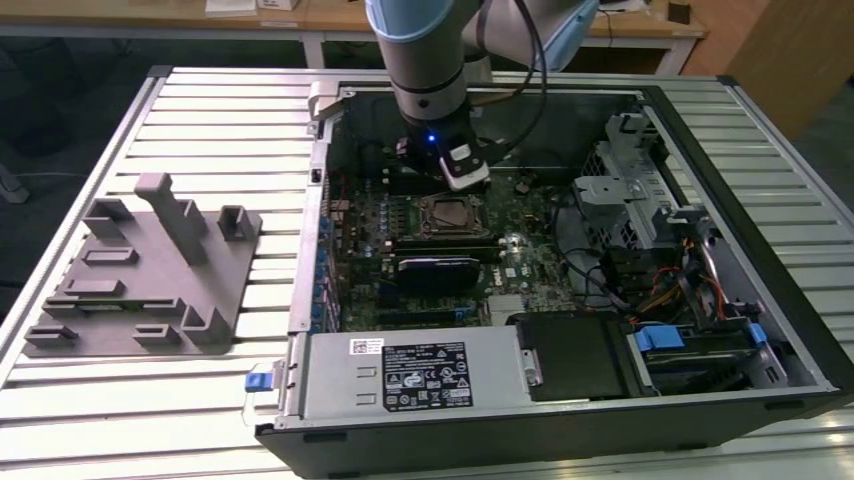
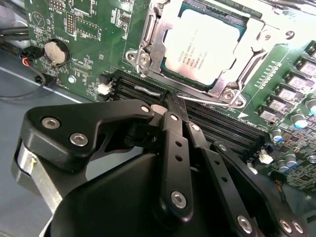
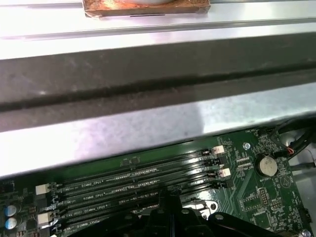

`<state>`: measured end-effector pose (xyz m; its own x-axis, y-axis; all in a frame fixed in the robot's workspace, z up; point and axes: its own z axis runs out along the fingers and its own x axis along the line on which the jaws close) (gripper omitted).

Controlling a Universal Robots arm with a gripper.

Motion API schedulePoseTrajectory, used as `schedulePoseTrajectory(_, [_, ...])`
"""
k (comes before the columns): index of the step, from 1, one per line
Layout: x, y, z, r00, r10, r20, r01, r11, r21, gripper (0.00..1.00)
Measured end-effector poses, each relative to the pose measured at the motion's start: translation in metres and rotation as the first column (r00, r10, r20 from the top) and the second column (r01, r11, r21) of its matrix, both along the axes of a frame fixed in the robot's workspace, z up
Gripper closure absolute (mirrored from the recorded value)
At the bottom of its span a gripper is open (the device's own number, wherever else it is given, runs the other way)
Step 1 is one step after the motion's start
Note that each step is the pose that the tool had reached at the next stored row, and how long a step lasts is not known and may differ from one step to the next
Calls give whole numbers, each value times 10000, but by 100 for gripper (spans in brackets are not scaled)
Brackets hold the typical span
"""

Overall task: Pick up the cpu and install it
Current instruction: 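Install the first cpu locking lever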

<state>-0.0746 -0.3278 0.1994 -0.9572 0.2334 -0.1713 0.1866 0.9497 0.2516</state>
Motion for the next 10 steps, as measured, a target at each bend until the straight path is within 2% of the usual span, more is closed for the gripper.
schedulePoseTrajectory(10, [1,5,-41,9998,-203,4,203,9998,-5,89])
